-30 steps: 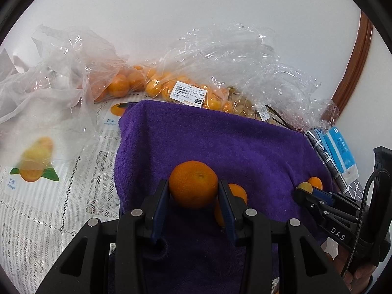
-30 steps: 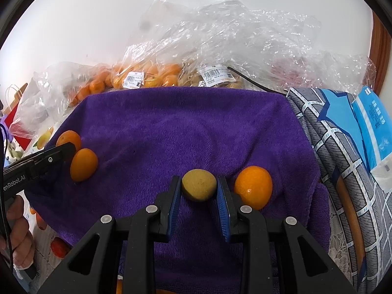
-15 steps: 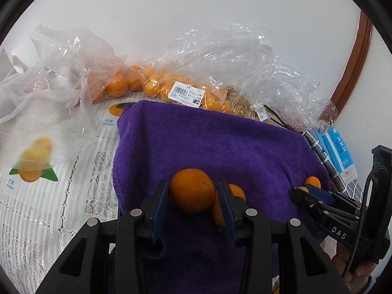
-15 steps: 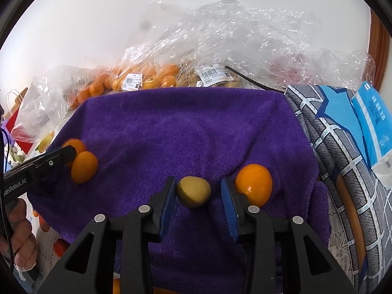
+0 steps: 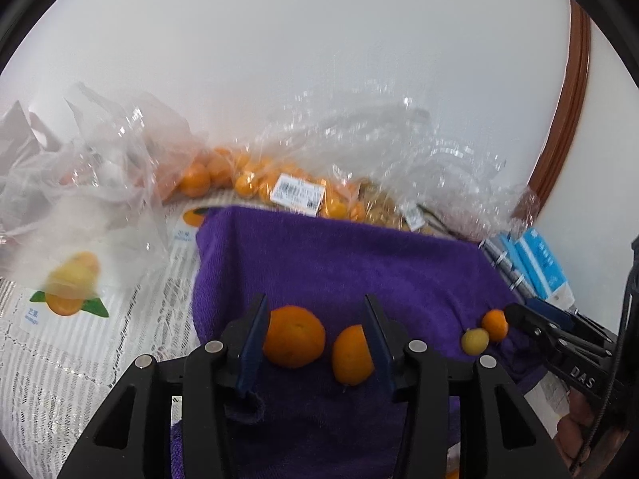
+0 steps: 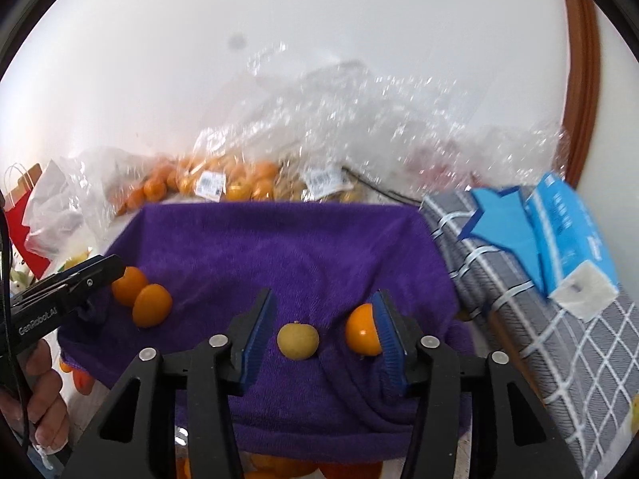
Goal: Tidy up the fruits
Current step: 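Open the right tool on the towel while the left tool releases its orange, then grasp a mandarin with the right tool while the left tool grasps a red fruit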
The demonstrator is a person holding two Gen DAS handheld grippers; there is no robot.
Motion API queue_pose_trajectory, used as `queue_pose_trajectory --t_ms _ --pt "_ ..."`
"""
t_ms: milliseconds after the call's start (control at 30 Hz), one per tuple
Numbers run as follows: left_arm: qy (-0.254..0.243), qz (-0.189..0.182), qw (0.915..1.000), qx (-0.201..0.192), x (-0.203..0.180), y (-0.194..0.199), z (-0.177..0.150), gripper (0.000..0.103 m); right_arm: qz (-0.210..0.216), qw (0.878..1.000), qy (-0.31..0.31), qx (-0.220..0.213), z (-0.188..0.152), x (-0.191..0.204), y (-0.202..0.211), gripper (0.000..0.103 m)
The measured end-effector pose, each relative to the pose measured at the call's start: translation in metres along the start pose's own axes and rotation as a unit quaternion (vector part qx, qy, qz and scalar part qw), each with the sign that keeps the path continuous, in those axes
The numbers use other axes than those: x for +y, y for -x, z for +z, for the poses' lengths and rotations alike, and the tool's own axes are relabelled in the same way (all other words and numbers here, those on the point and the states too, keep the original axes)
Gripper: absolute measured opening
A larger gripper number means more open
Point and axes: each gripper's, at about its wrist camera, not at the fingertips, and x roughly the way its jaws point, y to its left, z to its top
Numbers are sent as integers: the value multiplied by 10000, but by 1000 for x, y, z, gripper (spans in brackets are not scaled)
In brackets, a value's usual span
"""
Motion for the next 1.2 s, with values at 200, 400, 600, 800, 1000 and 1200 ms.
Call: queue_pose_trajectory --t_ms 200,400,600,800,1000,1200 --pt "-89 97 9996 -256 -2 9 3 44 -307 9994 -50 -127 -7 -3 32 52" --pt "62 -252 9995 -162 -2 17 5 44 -192 9983 -497 237 -28 -24 48 52" --pt "4 -329 9993 -154 -8 39 11 51 110 9970 -570 502 -62 -25 62 50" --pt "-85 -622 9980 72 -15 72 -12 57 635 9951 -365 658 -84 -8 65 49" --pt "-720 -357 9963 292 -11 90 -40 58 890 9917 -127 920 -94 11 51 49" --pt "-786 -487 9924 813 -6 82 -55 58 608 9919 -13 1118 -92 20 30 49"
